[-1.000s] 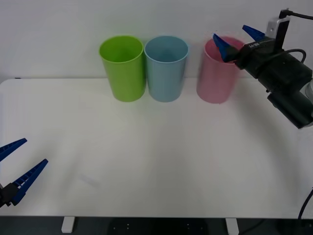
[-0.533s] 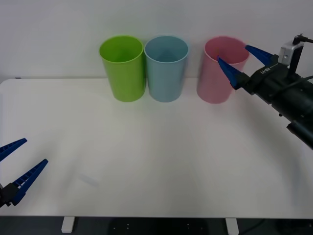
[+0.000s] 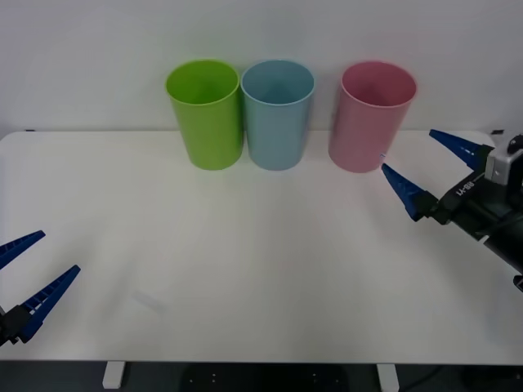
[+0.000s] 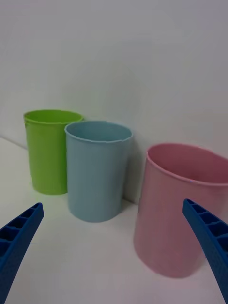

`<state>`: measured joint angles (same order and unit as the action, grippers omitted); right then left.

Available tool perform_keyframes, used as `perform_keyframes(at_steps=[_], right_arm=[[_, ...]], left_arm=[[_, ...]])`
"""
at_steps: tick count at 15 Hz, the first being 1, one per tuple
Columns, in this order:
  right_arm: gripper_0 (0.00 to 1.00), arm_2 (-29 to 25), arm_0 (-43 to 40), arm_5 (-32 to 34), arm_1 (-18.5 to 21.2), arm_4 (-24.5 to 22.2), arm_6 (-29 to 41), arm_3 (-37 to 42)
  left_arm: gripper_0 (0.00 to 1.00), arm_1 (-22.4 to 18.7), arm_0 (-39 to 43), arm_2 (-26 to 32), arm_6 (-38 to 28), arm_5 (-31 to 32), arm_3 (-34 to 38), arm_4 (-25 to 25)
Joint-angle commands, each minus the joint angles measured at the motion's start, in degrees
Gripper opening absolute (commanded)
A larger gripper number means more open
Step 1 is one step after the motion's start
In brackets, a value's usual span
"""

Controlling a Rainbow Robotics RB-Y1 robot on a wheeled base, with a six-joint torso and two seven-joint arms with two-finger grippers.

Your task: Grasp the object on the table and drop it into the matching bin: aluminum can to the light blue bin, PET bottle to the pink bin.

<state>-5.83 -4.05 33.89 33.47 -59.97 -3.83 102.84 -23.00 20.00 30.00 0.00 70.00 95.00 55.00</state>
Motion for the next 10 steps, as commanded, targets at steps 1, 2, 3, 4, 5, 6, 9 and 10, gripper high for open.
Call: perform_keyframes(at_steps=[1, 2, 3, 4, 5, 6, 9, 10], right_arm=[[1.0, -0.7, -4.8, 1.1, -0.1, 1.6, -4.5, 1.7], [1.0, -0.9, -6.4, 1.5, -0.1, 2.2, -5.8, 2.1], [1.0, -1.2, -7.7, 2.2, -0.1, 2.3, -6.0, 2.5], [1.0, -1.7, -9.0, 3.6, -0.2, 2.6, -6.2, 2.7], [1.0, -3.3, -10.2, 6.7, -0.9, 2.7, -6.4, 2.7], [1.0, -4.5, -11.1, 9.2, -1.5, 2.7, -6.4, 2.7], [1.0, -7.5, -13.4, 15.9, -1.8, 2.7, -6.1, 2.7], [1.0, -8.8, -14.1, 18.1, -1.9, 2.7, -5.9, 2.7]], left_arm=[[1.0, 0.0, 0.0, 0.0, 0.0, 0.0, 0.0, 0.0], [1.0, 0.0, 0.0, 0.0, 0.0, 0.0, 0.0, 0.0], [1.0, 0.0, 0.0, 0.0, 0.0, 0.0, 0.0, 0.0], [1.0, 0.0, 0.0, 0.0, 0.0, 0.0, 0.0, 0.0], [1.0, 0.0, 0.0, 0.0, 0.0, 0.0, 0.0, 0.0], [1.0, 0.0, 0.0, 0.0, 0.0, 0.0, 0.0, 0.0], [1.0, 0.0, 0.0, 0.0, 0.0, 0.0, 0.0, 0.0], [1.0, 0.0, 0.0, 0.0, 0.0, 0.0, 0.0, 0.0]])
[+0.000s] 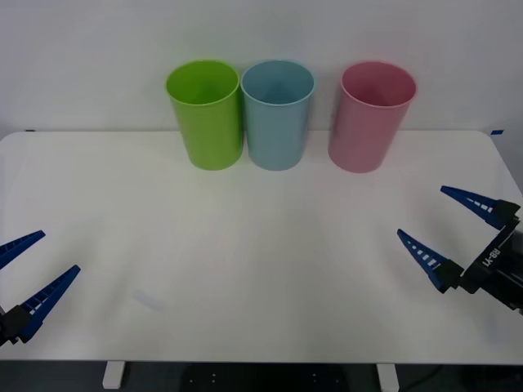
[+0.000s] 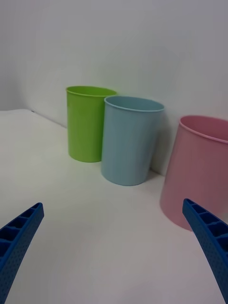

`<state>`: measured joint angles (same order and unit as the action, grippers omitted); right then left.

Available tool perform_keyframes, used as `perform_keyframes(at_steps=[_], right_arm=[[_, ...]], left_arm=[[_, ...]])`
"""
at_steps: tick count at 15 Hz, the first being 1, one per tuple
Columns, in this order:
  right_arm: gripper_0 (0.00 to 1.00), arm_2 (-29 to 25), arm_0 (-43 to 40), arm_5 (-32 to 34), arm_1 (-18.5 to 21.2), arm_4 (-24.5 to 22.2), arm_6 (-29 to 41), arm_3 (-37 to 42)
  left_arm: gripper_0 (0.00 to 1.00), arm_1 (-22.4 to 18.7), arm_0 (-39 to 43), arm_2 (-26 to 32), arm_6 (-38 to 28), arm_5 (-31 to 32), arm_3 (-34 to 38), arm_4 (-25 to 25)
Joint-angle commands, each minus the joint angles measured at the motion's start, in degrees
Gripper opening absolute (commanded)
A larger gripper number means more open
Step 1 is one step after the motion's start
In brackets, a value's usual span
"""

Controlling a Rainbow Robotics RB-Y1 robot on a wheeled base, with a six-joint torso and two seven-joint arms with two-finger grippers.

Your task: Grasp the object on the table and drop it into the matching bin: aluminum can to the light blue bin, PET bottle to the pink bin.

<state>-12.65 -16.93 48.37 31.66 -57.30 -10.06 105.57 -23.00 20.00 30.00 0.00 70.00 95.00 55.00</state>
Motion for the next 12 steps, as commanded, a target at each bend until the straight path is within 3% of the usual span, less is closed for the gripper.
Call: perform_keyframes(at_steps=[1, 5, 12], right_arm=[[1.0, -3.1, -2.1, 5.5, 0.0, 0.0, 0.5, 0.1], [1.0, -6.6, -5.4, 11.2, 0.0, -0.1, 2.1, 0.2], [1.0, -9.0, -7.6, 13.0, 0.0, -3.6, 3.6, 0.2]], left_arm=[[1.0, 0.0, 0.0, 0.0, 0.0, 0.0, 0.0, 0.0], [1.0, 0.0, 0.0, 0.0, 0.0, 0.0, 0.0, 0.0], [1.0, 0.0, 0.0, 0.0, 0.0, 0.0, 0.0, 0.0]])
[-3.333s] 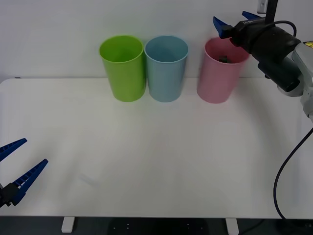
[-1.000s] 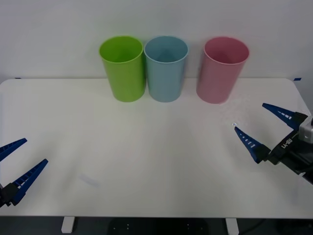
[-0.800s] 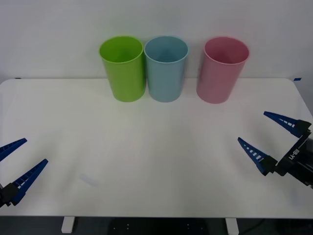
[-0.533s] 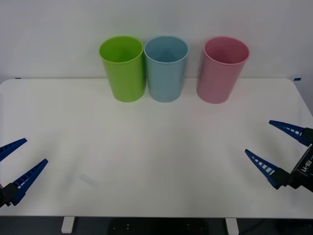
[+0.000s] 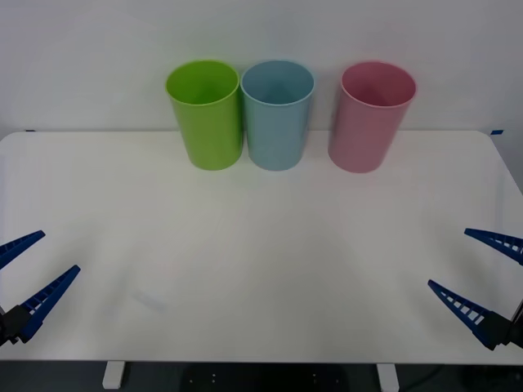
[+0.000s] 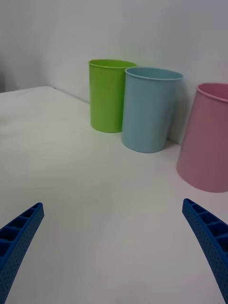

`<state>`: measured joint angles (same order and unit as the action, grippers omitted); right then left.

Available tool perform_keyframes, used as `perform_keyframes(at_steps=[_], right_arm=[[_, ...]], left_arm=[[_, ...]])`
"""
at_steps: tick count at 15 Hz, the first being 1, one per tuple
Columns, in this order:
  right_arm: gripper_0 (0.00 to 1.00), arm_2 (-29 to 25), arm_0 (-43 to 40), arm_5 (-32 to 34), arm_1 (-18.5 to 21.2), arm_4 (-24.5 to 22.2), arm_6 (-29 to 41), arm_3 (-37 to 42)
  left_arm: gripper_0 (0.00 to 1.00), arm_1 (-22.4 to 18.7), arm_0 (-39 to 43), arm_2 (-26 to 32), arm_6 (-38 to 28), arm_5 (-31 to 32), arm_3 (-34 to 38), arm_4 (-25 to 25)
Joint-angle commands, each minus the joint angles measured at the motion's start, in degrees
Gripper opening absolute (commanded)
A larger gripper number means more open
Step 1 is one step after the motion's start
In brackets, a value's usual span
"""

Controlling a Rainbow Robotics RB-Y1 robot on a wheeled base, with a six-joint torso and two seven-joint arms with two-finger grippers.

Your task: Grasp the object on the table and drop it into the matching bin: aluminum can to the light blue bin, PET bottle to the pink bin.

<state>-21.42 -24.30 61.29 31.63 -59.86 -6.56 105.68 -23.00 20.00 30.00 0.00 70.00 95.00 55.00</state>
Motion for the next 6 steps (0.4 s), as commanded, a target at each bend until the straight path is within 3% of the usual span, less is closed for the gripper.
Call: perform_keyframes(at_steps=[1, 6], right_arm=[[1.0, -0.2, -0.2, 0.0, 0.0, -1.9, 0.1, 0.0], [1.0, -0.2, -0.2, 0.0, 0.0, -1.9, 0.1, 0.0]], left_arm=[[1.0, 0.0, 0.0, 0.0, 0.0, 0.0, 0.0, 0.0], [1.0, 0.0, 0.0, 0.0, 0.0, 0.0, 0.0, 0.0]])
